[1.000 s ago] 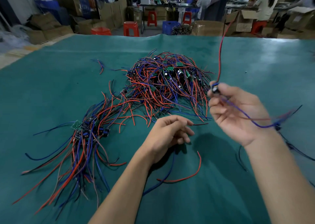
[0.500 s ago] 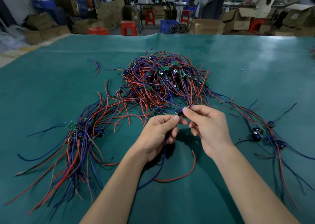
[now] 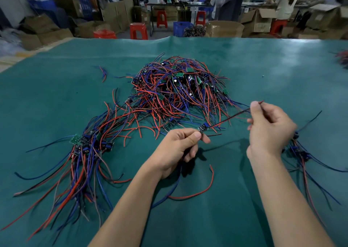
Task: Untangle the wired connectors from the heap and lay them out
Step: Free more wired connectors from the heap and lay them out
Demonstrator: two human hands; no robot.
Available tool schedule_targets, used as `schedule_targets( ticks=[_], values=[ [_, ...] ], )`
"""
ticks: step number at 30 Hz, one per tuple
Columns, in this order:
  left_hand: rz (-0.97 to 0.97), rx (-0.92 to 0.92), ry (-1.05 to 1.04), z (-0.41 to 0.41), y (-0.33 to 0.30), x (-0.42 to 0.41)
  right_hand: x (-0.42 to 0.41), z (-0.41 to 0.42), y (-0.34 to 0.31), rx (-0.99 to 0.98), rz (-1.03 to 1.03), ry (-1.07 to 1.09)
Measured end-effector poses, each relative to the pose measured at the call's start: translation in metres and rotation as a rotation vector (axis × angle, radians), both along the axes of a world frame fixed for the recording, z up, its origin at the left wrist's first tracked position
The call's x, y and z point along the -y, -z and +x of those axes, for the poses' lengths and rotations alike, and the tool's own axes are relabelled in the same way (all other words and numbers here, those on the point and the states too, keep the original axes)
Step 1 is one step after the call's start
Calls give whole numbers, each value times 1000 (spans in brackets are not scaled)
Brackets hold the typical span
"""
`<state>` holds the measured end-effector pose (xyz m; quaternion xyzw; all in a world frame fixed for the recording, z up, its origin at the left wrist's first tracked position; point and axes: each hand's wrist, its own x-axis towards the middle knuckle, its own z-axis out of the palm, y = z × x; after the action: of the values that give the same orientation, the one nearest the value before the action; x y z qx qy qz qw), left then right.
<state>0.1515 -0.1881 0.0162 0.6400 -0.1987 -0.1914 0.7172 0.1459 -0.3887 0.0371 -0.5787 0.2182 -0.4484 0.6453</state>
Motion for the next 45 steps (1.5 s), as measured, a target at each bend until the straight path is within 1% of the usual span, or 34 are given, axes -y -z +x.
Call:
schedule_targets(
  ticks=[2, 3, 4, 6, 7, 9, 10, 12, 16, 20, 22, 24, 25, 28, 29, 31, 34, 36, 37, 39, 41, 42, 43, 45],
  values=[
    [-42, -37, -25, 0, 0, 0, 5, 1, 1, -3, 104, 45],
    [-64, -60, -41, 1, -1, 0, 3, 1, 2, -27, 153, 18],
    [-83, -83, -55, 1, -1, 0, -2, 2, 3, -68, 193, -42],
    [-124, -122, -61, 2, -1, 0, -20, 2, 7, -170, 229, -231],
    [-146, -136, -53, 2, -1, 0, -31, 1, 8, -233, 192, -350],
    [-175, -149, -15, 1, -3, -1, -48, -2, 12, -324, 28, -585],
    [-174, -145, 6, 0, -3, -1, -54, -5, 14, -330, -34, -688],
    [-153, -130, 35, -1, -4, -1, -60, -8, 14, -271, -62, -816],
    [-101, -125, 58, 0, -4, -2, -52, -10, 9, -161, -122, -780],
    [-72, -89, 93, -1, -4, -2, -38, -7, 3, -143, -147, -604],
    [-62, -66, 113, -2, -4, -2, -32, -7, -2, -98, -83, -526],
    [-55, -56, 127, -2, -4, -2, -26, -8, -8, -50, 19, -494],
    [-48, -50, 131, -2, -4, -2, -24, -9, -12, -19, 109, -510],
    [-27, -29, 146, -2, -4, -2, -19, -14, -27, 103, 521, -634],
    [-25, -30, 146, -2, -4, -2, -17, -16, -33, 135, 613, -663],
    [-26, -44, 139, -2, -3, -2, -16, -20, -46, 199, 699, -704],
    [-44, -69, 93, -1, -3, -1, -24, -24, -74, 328, 706, -813],
    [-53, -92, 55, -1, -4, 0, -47, -23, -92, 331, 633, -957],
    [-62, -102, 31, -2, -5, 1, -65, -21, -97, 285, 567, -1046],
    [-85, -116, -36, -5, -5, 2, -110, -13, -99, 91, 385, -1191],
    [-95, -110, -94, -5, -1, 1, -154, -1, -93, -118, 165, -1263],
    [-88, -99, -101, -5, 0, 0, -172, 5, -90, -199, 36, -1298],
    [-83, -93, -93, -4, 0, -1, -187, 11, -86, -279, -156, -1301],
    [-91, -88, -59, -4, -1, -4, -201, 29, -74, -421, -691, -1203]
  ],
)
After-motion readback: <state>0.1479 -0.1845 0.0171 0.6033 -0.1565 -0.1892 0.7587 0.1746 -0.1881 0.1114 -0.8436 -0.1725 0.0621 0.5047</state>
